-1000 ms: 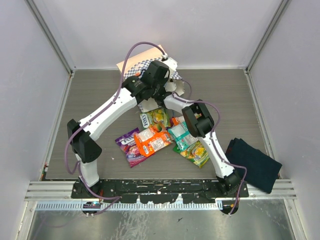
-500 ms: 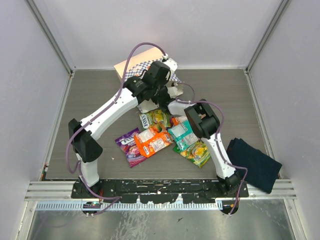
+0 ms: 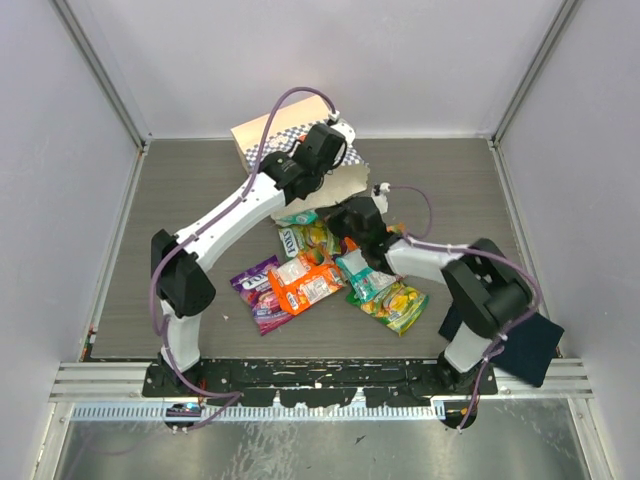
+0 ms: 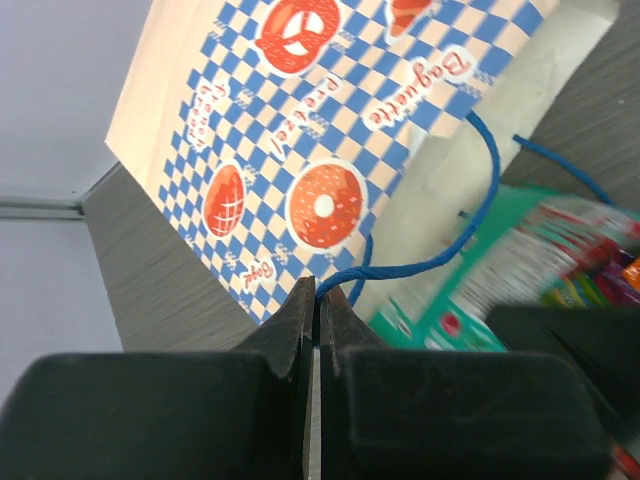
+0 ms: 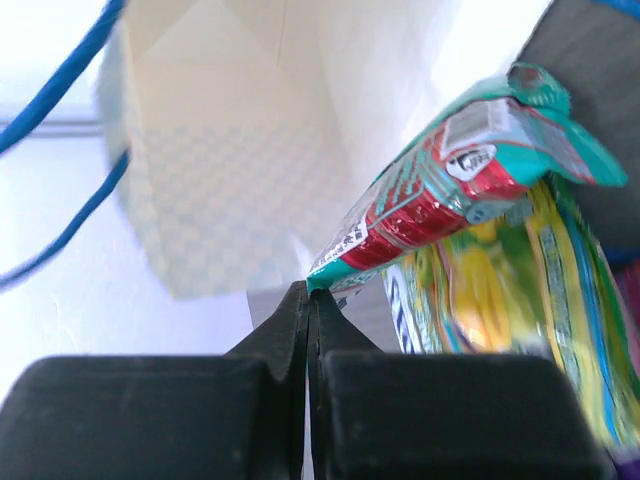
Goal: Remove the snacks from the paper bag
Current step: Take out the snack from the paper bag, then place the snack at the center of the board, then move the paper bag to the corner of the board.
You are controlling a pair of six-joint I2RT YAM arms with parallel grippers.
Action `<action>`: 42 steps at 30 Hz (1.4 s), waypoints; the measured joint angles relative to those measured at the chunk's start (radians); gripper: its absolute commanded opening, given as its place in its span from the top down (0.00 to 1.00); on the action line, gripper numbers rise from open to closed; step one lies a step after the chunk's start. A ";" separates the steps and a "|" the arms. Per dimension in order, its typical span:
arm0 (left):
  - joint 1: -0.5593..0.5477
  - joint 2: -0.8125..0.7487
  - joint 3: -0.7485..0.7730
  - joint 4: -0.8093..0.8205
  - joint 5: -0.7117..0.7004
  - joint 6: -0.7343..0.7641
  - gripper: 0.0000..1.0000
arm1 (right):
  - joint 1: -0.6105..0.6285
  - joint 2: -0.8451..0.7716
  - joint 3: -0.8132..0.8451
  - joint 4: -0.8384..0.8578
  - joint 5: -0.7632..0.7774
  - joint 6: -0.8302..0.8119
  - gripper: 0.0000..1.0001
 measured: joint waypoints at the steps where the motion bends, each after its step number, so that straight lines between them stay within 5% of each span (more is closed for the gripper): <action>1: 0.004 0.003 0.004 0.002 -0.009 0.005 1.00 | 0.008 -0.052 -0.038 -0.011 -0.001 -0.011 0.99; 7: 0.049 0.039 0.058 0.028 -0.079 0.031 1.00 | 0.085 -0.313 -0.167 -0.101 0.006 -0.091 0.98; 8: 0.059 0.044 0.064 0.037 -0.094 0.038 1.00 | 0.114 -0.352 -0.181 -0.129 0.012 -0.116 0.88; 13: 0.109 0.056 0.087 0.069 -0.160 0.071 1.00 | 0.219 -0.487 -0.262 -0.217 0.026 -0.220 0.05; 14: 0.121 0.058 0.092 0.075 -0.173 0.074 1.00 | 0.229 -0.513 -0.283 -0.239 0.030 -0.260 0.01; 19: 0.185 0.059 0.123 0.098 -0.220 0.089 0.99 | 0.226 -0.610 -0.311 -0.354 0.137 -0.390 0.00; 25: 0.235 0.064 0.205 0.113 -0.246 0.103 0.97 | 0.169 -0.621 -0.235 -0.305 0.278 -0.538 0.00; 33: 0.300 0.083 0.325 0.124 -0.283 0.130 0.97 | -0.054 -0.132 0.176 -0.220 0.078 -0.716 0.01; 42: 0.373 0.083 0.329 0.125 -0.287 0.143 0.96 | -0.080 0.230 0.463 -0.276 -0.251 -0.867 0.03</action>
